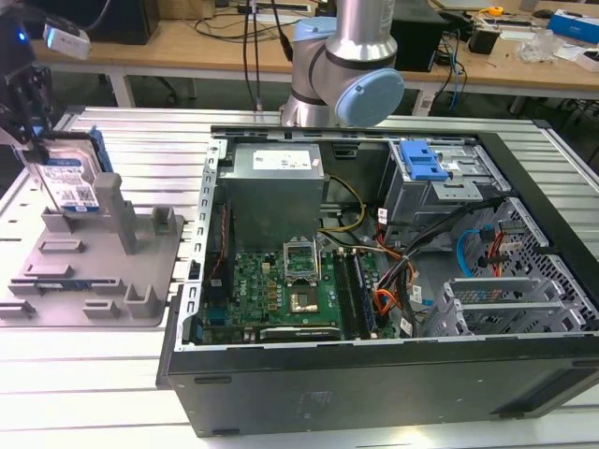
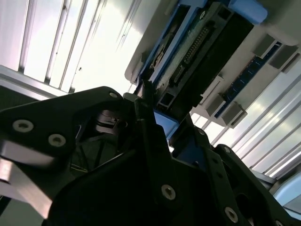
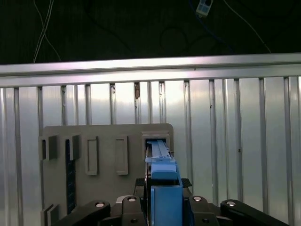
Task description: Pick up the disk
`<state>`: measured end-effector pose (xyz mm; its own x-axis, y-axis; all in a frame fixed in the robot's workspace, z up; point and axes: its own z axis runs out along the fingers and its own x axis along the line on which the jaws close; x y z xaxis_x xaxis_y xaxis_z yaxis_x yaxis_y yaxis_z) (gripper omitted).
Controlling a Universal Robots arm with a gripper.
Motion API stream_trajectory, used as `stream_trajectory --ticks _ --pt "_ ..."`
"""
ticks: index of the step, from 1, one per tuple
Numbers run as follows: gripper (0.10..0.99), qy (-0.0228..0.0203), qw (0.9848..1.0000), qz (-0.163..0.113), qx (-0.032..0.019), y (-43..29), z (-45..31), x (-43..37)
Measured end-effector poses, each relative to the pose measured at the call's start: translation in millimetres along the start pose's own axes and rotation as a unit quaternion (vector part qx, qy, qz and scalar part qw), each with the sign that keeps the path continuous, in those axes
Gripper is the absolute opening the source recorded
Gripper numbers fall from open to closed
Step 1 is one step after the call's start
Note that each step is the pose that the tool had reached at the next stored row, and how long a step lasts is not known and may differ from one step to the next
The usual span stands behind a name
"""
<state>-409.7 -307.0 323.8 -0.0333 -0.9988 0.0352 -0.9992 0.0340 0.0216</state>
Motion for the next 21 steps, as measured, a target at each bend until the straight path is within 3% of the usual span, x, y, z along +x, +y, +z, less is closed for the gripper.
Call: stream_trajectory --ticks 4,5,7,9,15,18,21 --pt "0.365 0.0 1.0 0.0 0.0 0.5 -23.2 0.8" --pt "0.365 0.0 1.0 0.0 0.0 0.7 -32.6 1.2" --pt "0.365 0.0 1.0 0.0 0.0 0.9 -42.2 1.5" --pt "0.365 0.0 1.0 0.0 -0.0001 1.3 -60.6 2.1" --pt "0.365 0.0 1.0 0.0 0.0 2.0 -91.2 3.2" --pt "0.365 0.0 1.0 0.0 0.0 2.5 -114.1 4.0" --pt "0.365 0.0 1.0 0.0 0.0 2.8 -128.5 4.5"
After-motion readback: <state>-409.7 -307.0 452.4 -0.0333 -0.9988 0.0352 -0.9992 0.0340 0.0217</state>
